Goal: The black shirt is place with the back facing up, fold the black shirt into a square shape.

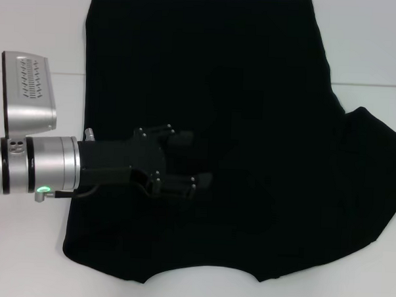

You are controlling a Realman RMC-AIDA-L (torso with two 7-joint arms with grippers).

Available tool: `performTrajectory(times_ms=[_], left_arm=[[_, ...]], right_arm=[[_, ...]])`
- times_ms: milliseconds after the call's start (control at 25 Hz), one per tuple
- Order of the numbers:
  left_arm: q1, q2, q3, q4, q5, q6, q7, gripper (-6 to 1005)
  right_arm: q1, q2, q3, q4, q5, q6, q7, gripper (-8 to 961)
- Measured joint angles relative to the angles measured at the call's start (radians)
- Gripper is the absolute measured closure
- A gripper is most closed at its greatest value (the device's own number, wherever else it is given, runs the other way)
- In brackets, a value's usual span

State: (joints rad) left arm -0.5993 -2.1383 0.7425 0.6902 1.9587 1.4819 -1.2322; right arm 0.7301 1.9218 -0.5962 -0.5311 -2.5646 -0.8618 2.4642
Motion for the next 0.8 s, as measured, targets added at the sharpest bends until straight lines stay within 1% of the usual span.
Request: performTrajectory(times_ms=[160,240,320,400,560,640,800], left_arm=[[-0.001,0.000,-0.003,0.001,0.000,0.000,-0.014,91],[0.000,0.000,-0.004,0.003,-0.001,0.000,-0.018,90],[0.001,0.000,-0.004,0.004,-0.005,0.000,-0.019,90],[0.003,0.000,-0.004,0.004,-0.010,0.000,-0.019,90],[0.007,0.001,-0.005,0.005,-0.014,0.000,-0.020,90],[0.008,0.001,-0.005,0.005,-0.014,0.000,-0.020,90],[0.011,0.002,-0.006,0.004,-0.014,-0.005,-0.021,90]], right_arm=[[0.013,0.008,-0.008,-0.019,0.121,-0.068,-0.091,946],[0.031,0.017,-0.010,-0.036,0.181,-0.135,-0.150,945],[0.061,0.028,-0.017,-0.045,0.200,-0.198,-0.188,945],[0.095,0.036,-0.050,-0.046,0.201,-0.241,-0.197,945],[0.135,0.054,-0.168,-0.046,0.200,-0.245,-0.152,944],[0.144,0.056,-0.210,-0.043,0.200,-0.233,-0.119,943],[0.150,0.060,-0.261,-0.041,0.200,-0.218,-0.085,943]])
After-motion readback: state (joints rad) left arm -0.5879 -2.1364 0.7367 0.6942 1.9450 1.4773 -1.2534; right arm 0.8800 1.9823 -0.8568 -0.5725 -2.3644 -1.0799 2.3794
